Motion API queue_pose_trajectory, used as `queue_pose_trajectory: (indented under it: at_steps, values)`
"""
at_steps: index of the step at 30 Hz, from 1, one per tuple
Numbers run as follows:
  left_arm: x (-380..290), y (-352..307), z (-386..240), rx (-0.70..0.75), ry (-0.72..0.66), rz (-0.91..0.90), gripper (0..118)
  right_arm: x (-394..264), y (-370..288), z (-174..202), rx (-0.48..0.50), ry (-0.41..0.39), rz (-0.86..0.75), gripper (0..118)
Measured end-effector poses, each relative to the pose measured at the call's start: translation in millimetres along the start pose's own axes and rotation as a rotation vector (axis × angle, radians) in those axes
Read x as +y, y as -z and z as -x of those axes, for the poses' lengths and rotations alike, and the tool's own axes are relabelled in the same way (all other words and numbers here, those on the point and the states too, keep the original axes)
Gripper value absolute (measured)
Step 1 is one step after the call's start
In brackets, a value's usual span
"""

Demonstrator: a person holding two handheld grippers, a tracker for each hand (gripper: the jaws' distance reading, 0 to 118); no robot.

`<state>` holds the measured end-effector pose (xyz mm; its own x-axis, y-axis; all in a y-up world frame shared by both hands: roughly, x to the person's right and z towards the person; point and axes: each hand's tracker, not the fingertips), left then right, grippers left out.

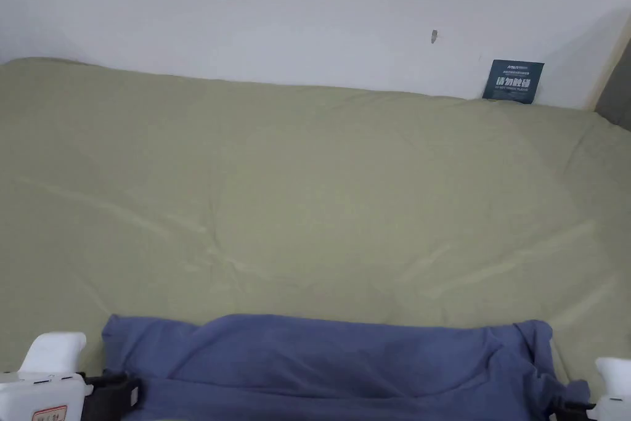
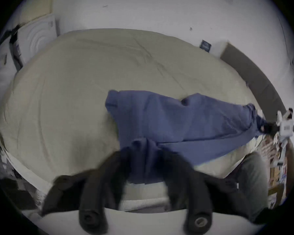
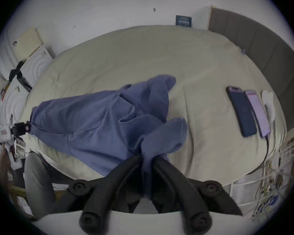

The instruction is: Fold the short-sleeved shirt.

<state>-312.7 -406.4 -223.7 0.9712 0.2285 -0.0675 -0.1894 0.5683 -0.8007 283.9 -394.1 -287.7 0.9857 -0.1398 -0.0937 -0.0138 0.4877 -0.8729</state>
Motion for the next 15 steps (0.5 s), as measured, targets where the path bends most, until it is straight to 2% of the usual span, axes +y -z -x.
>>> queue_pose_trajectory:
  at_steps: [1, 2, 3, 5, 8, 10, 12, 14, 15]
  values:
    - [-1, 1, 8, -0.016, -0.044, -0.022, 75, -1, -2, 1, -0.012, -0.012, -0.008, 30]
    - [-1, -3, 9, -0.021, -0.082, -0.032, 103, -5, -8, 4, -0.018, -0.009, -0.022, 63]
    - [1, -11, 9, -0.038, -0.107, -0.046, 108, -5, -16, 5, -0.016, -0.01, -0.051, 69]
    - [9, -30, 3, -0.041, -0.107, -0.084, 108, -2, -36, 9, -0.008, 0.016, -0.096, 69]
    - [25, -59, -26, -0.001, -0.004, -0.195, 108, 6, -60, 25, -0.023, 0.059, -0.186, 69]
    - [36, -66, -53, 0.021, 0.052, -0.238, 108, 11, -63, 42, 0.004, 0.064, -0.238, 69]
    - [43, -60, -78, 0.026, 0.089, -0.217, 108, 16, -58, 63, 0.002, 0.042, -0.232, 69]
    - [45, -49, -104, 0.055, 0.108, -0.149, 107, 15, -49, 87, -0.035, -0.025, -0.255, 69]
    - [40, -45, -116, 0.039, 0.103, -0.171, 107, 14, -46, 100, -0.048, -0.053, -0.266, 69]
